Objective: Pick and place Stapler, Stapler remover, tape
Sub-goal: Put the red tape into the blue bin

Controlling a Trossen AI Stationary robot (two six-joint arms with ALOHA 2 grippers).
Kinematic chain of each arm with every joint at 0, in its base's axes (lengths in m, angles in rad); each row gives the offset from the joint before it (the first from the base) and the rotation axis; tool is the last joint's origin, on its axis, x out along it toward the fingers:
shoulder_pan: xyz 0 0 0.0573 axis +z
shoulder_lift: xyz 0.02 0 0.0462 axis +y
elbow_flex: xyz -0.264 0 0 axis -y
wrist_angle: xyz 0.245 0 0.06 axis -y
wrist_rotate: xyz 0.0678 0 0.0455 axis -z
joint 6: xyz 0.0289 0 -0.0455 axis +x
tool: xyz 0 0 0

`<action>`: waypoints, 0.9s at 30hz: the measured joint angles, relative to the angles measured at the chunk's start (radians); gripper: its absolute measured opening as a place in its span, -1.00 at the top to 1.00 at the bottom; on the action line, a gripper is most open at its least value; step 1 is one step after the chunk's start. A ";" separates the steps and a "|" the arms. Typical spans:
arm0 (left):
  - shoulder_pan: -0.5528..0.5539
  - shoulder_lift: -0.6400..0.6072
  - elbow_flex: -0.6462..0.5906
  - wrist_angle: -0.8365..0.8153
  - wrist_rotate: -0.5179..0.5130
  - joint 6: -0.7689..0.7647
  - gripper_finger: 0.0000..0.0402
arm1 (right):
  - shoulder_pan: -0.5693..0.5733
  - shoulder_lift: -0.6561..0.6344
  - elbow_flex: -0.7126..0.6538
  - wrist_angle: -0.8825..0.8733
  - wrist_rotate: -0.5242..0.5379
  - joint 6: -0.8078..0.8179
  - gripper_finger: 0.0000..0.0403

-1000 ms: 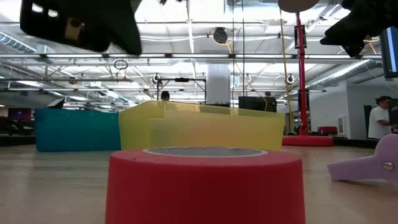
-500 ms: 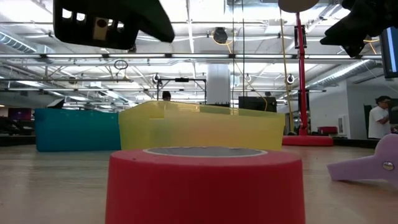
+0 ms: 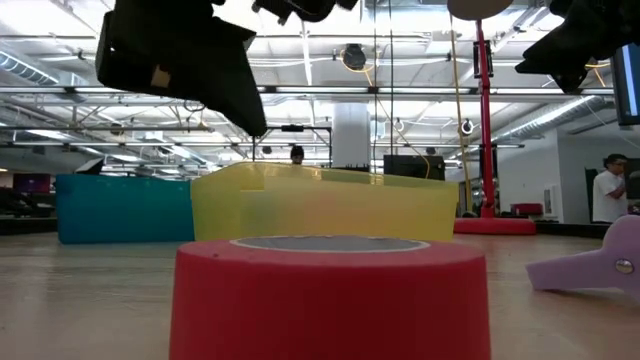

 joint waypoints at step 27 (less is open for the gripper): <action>-0.001 0.136 -0.001 0.073 0.084 0.046 -0.17 | 0.000 0.000 0.000 0.003 0.003 0.003 0.50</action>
